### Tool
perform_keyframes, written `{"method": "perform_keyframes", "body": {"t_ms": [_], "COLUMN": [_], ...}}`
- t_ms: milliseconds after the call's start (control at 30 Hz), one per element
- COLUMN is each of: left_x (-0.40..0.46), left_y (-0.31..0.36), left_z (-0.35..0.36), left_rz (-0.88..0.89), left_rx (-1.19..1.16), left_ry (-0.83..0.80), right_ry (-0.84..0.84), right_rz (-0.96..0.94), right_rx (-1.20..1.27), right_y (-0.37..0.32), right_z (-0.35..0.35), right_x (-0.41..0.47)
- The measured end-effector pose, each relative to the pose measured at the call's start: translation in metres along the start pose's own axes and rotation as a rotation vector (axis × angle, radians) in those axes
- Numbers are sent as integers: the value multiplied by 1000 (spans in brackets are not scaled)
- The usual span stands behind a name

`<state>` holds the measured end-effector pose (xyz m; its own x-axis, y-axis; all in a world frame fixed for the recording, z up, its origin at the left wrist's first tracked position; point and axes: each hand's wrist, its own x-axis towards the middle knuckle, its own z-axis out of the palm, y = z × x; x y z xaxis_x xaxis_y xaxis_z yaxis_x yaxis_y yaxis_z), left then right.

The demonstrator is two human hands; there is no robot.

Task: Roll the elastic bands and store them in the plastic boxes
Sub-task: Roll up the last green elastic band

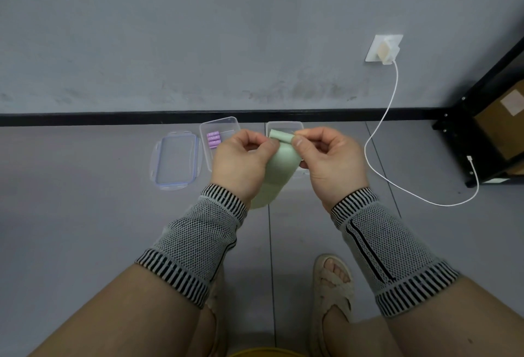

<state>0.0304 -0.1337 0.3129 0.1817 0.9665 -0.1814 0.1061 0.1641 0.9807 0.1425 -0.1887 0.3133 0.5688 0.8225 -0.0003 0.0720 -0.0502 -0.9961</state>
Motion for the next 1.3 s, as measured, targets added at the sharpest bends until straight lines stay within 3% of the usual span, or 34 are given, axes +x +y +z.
{"method": "perform_keyframes", "body": {"t_ms": [167, 400, 733, 900, 1300], "left_x": [3, 3, 1, -2, -3], "left_y": [7, 6, 11, 10, 15], "left_z": [-9, -11, -12, -10, -14], "left_rz": [45, -158, -215, -135, -87], "left_rx": [20, -191, -260, -176, -213], "left_ry": [-86, -212, -208, -194, -230], "right_ry": [9, -33, -45, -62, -179], "right_rz": [-10, -11, -54, -63, 82], "right_rx": [-3, -14, -155, -170, 141], "right_y": [-5, -4, -3, -2, -5], "right_z": [-2, -3, -3, -5, -10], "right_x": [0, -4, -3, -4, -2]}}
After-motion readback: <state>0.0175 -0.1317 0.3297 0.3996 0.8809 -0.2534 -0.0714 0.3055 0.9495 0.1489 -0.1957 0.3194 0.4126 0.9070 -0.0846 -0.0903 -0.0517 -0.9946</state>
